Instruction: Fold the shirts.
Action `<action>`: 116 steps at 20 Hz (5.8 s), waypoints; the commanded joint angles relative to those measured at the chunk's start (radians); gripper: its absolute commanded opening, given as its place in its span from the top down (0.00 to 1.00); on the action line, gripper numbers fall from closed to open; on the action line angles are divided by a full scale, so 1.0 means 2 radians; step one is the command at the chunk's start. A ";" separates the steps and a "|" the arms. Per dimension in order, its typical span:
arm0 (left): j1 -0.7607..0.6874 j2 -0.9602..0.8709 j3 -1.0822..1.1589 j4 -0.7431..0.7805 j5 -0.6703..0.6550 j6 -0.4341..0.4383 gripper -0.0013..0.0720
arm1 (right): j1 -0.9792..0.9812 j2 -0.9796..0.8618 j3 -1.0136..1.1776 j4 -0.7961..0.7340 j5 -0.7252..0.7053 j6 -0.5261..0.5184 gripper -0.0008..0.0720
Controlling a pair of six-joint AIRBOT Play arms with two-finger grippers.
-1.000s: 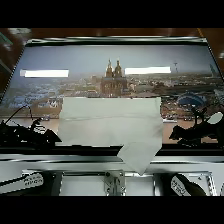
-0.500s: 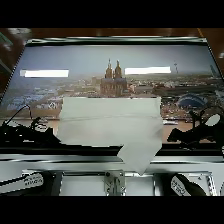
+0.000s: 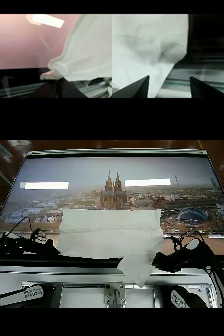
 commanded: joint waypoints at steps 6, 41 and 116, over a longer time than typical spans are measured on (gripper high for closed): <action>0.000 0.001 0.000 -0.032 0.000 0.023 0.94 | 0.073 0.000 -0.015 0.033 -0.107 0.053 0.55; -0.134 -0.222 0.436 -0.042 0.002 -0.158 0.14 | 0.058 -0.299 0.438 0.049 -0.163 0.005 0.10; -0.106 0.203 0.429 -0.154 -0.103 -0.009 0.94 | 0.212 -0.288 0.461 0.190 -0.044 0.030 0.29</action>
